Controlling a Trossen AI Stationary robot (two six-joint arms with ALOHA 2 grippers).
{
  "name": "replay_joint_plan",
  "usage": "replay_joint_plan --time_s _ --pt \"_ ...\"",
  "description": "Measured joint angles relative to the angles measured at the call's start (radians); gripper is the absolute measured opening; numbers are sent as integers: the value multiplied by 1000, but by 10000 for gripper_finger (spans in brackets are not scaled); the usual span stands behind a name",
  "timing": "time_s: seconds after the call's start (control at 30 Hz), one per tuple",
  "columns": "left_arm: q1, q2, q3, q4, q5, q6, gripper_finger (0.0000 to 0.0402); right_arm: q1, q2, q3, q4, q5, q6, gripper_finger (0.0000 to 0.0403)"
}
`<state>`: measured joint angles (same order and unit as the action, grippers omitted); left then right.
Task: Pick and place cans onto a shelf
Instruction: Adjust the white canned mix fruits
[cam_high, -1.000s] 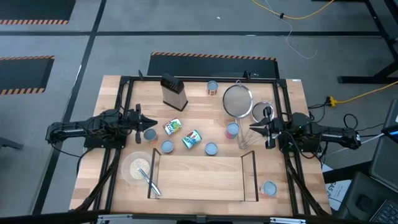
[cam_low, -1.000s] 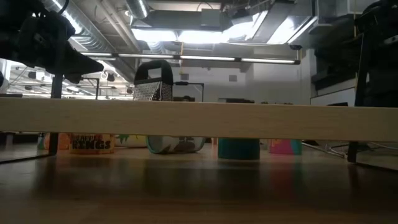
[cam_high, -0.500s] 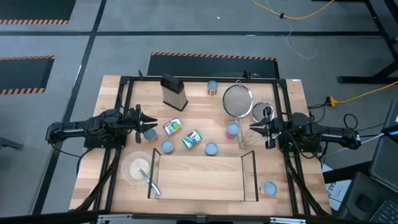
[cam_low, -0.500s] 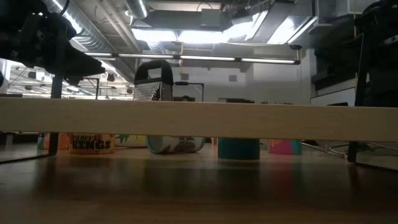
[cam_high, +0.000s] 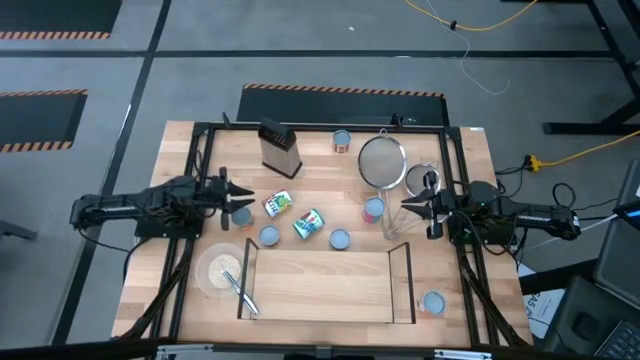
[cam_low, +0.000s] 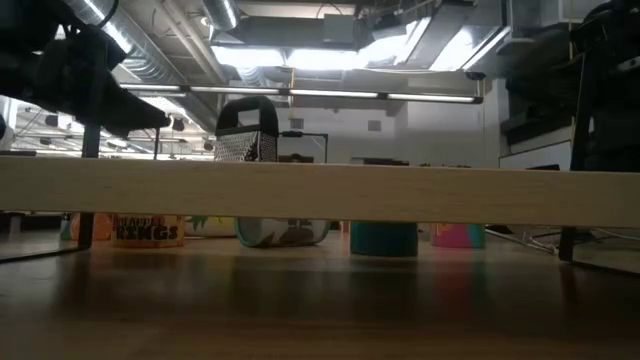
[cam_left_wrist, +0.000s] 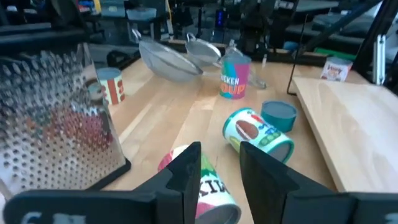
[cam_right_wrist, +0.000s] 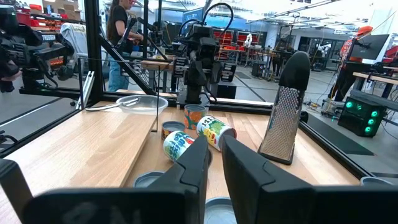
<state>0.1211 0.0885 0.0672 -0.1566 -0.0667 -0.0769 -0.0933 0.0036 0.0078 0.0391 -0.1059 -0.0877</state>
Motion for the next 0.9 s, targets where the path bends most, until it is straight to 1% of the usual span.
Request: replay_joint_plan --time_s 0.17,0.33,0.67,0.9 --pt "0 65 -3 117 -46 -44 109 0 0 0 0 0 0 55" --pt "0 126 -3 199 -48 -44 124 0 0 0 0 0 0 55" --pt "0 254 -1 202 -56 54 127 0 0 0 0 0 0 55" --pt "0 351 -1 191 -74 64 127 0 0 0 0 0 0 55"
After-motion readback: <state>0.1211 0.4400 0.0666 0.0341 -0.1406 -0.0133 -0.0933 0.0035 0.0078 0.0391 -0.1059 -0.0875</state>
